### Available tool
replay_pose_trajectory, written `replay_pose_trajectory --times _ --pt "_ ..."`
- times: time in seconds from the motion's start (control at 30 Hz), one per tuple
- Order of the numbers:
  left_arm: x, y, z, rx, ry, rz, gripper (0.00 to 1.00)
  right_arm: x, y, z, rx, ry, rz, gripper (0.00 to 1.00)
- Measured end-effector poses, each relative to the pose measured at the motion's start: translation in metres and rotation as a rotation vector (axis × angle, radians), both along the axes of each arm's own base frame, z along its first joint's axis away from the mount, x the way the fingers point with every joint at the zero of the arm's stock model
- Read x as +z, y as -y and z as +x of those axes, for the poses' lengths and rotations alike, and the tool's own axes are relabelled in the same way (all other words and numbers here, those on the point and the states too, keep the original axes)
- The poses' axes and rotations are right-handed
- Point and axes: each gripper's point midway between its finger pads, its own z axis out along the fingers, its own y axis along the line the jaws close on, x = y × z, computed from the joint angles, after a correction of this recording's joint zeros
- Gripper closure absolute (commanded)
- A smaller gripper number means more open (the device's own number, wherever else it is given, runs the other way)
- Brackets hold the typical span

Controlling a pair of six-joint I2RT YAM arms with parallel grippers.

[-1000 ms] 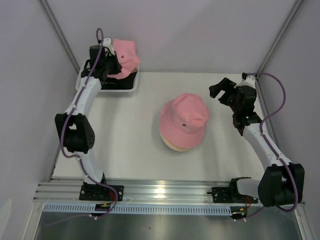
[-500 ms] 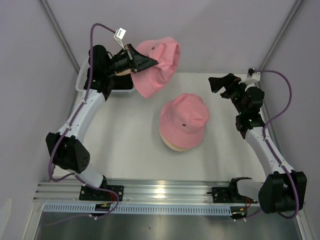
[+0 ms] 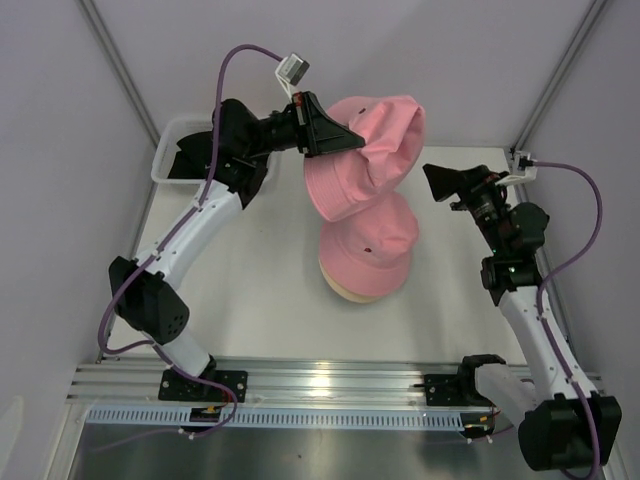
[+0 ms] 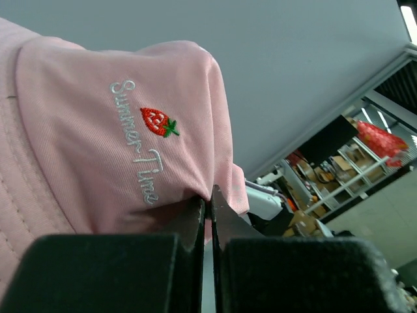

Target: Stack the hats

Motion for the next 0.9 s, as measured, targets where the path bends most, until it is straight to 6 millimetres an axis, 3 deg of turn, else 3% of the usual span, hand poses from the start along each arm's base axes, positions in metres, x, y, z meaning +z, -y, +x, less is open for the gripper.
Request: replay_pose_trajectory --times 0.13,0.23,0.37,0.63,0.77,0.9 --pt "0.002 0.009 -0.015 -0.052 -0.031 -0.019 0.99 0.025 0.010 -0.033 -0.040 0.060 0.014 0.01" --pt "-0.009 0.014 -0.023 -0.081 -0.075 -0.016 0.99 0.039 0.019 -0.054 -0.084 0.094 0.023 0.00" --pt "-0.034 0.026 -0.034 -0.117 -0.152 0.007 0.99 0.036 0.035 -0.065 -0.167 0.063 0.025 0.01" --pt "-0.077 0.033 -0.037 -0.082 -0.224 0.055 0.99 -0.007 0.049 -0.072 -0.229 -0.085 0.007 0.01" --pt "-0.101 0.033 -0.022 -0.014 -0.239 0.085 0.99 -0.035 0.045 -0.073 -0.202 -0.128 0.018 0.03" --pt "-0.123 0.030 -0.002 0.079 -0.235 0.134 0.99 -0.078 0.036 -0.066 -0.150 -0.214 0.047 0.07"
